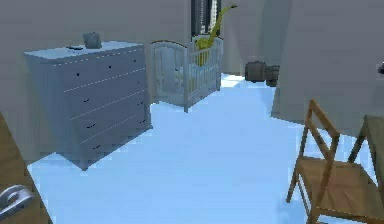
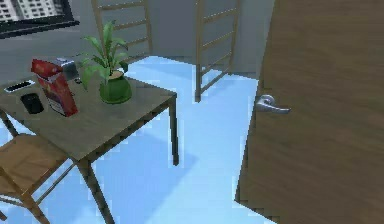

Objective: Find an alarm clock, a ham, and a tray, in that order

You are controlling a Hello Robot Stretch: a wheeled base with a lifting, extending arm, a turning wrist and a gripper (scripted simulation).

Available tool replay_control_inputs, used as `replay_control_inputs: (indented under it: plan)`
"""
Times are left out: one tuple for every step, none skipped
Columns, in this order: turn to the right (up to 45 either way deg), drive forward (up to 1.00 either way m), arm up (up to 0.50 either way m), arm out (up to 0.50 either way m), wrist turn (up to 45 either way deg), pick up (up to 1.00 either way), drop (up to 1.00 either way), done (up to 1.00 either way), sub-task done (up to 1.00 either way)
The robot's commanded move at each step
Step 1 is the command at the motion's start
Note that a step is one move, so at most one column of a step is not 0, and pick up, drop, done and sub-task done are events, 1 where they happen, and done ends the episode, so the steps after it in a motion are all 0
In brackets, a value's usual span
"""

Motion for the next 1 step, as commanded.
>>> replay_control_inputs:
  plan:
    - [-9.0, 0.00, 0.00, 0.00, 0.0, 0.00, 0.00, 0.00, 0.00]
